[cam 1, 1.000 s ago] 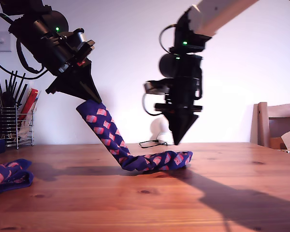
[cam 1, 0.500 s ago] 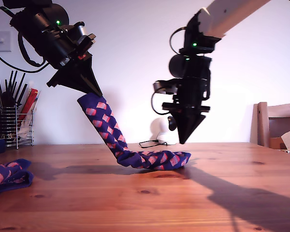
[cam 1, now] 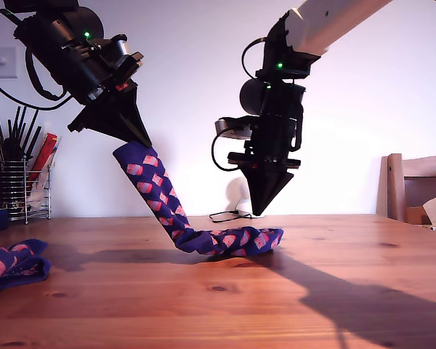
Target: Fold the socks in front of you. After folding them, place them to the left side.
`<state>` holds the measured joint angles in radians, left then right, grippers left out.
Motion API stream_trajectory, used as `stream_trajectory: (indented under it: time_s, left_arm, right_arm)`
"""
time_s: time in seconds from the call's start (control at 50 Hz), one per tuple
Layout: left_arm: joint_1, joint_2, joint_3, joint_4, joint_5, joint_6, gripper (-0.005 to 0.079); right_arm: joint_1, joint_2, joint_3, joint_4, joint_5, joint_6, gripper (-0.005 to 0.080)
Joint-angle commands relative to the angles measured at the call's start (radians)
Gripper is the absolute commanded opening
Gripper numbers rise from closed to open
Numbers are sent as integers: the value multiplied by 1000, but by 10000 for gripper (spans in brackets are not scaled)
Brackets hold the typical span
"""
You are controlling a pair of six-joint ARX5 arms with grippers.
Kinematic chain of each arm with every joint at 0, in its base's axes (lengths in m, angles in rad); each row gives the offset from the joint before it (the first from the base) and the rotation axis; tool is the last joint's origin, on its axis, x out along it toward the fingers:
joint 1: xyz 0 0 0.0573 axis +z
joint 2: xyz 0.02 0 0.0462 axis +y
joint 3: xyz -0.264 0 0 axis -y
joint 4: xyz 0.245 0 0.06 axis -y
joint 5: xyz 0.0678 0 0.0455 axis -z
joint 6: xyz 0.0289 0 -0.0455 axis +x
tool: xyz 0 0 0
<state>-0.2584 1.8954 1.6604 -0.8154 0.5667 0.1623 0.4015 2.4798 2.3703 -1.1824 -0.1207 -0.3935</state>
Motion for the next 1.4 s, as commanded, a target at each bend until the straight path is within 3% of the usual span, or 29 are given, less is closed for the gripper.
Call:
stream_trajectory:
  time_s: [0.0,0.64,1.38]
  left_arm:
    - [0,8,-3,2,0,6,-19]
    - [0,8,-1,17,-10,11,-19]
    - [-69,8,29,37,-9,-6,-19]
  right_arm:
    - [4,33,-51,10,0,-6,-11]
    - [-1,33,-151,70,-33,-6,-11]
    - [128,33,-151,109,-50,31,-11]
